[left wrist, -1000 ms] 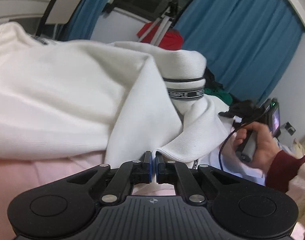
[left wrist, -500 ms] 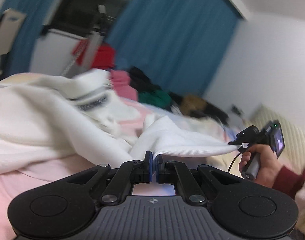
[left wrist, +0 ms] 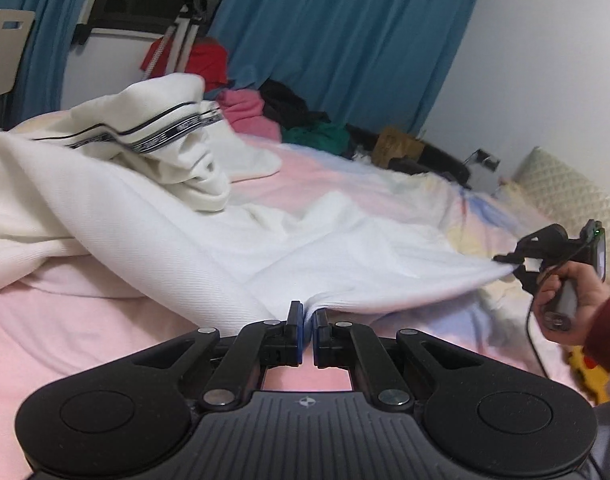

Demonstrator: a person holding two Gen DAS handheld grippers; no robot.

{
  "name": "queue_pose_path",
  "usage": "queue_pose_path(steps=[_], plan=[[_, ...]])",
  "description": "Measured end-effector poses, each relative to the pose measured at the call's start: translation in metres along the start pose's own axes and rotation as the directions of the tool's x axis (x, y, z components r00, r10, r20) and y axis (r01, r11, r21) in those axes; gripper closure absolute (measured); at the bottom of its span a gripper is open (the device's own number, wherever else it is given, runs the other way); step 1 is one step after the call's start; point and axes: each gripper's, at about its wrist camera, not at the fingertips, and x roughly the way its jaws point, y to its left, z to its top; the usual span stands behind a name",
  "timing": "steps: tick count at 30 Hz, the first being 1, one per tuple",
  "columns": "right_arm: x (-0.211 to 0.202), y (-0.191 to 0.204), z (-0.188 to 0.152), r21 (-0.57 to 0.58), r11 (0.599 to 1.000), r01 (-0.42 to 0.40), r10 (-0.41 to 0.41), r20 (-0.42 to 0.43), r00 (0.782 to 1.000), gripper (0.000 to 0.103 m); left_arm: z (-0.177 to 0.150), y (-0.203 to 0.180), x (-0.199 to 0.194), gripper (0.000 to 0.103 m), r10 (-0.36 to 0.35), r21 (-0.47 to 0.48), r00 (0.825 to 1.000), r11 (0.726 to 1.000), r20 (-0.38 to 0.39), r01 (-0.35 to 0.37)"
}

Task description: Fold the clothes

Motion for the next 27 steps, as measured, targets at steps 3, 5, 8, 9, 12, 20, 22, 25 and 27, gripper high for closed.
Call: queue_pose_path(steps=[3, 5, 8, 9, 12, 20, 22, 25, 27], plan=[[-0.015, 0.003, 0.008, -0.032, 0.999, 0.028, -0.023, 0.139, 0.99, 0.096, -0.001, -0.013, -0.004, 0.096, -0.041, 0.052, 0.999, 0.998, 0.014, 0.041], [-0.007, -0.009, 0.015, -0.032, 0.99, 0.139, -0.133, 0.148, 0.98, 0.096, -0.004, -0.02, -0.001, 0.096, -0.04, 0.097, 0.999, 0.994, 0.007, 0.04], [0.015, -0.035, 0.015, -0.002, 0.959, 0.282, -0.281, 0.06, 0.958, 0.096, -0.011, -0.023, 0.006, 0.096, -0.026, 0.117, 0.999, 0.993, -0.023, 0.029], [0.024, -0.043, 0.015, 0.011, 0.95, 0.311, -0.311, 0.017, 0.95, 0.096, -0.013, -0.023, 0.008, 0.096, -0.019, 0.115, 0.999, 0.993, -0.034, 0.023], [0.033, -0.044, 0.011, -0.014, 0.94, 0.341, -0.341, -0.007, 0.94, 0.094, -0.016, -0.02, 0.013, 0.096, -0.007, 0.107, 0.999, 0.994, -0.052, 0.012], [-0.003, 0.003, -0.001, -0.155, 0.887, 0.435, -0.412, 0.156, 0.898, 0.032, -0.01, -0.015, 0.003, 0.033, -0.003, 0.028, 0.997, 1.0, -0.076, 0.005], [-0.021, 0.025, -0.01, -0.206, 0.881, 0.426, -0.379, 0.23, 0.896, 0.032, -0.006, -0.009, -0.007, 0.029, -0.008, -0.038, 0.998, 0.999, -0.068, 0.005], [-0.039, 0.058, -0.028, -0.31, 0.886, 0.345, -0.272, 0.257, 0.927, 0.032, -0.001, 0.011, -0.029, 0.021, 0.0, -0.203, 1.0, 0.979, -0.032, -0.007], [-0.045, 0.078, -0.043, -0.386, 0.885, 0.259, -0.182, 0.226, 0.957, 0.033, -0.002, 0.037, -0.04, 0.021, 0.036, -0.36, 0.999, 0.932, -0.01, -0.037]])
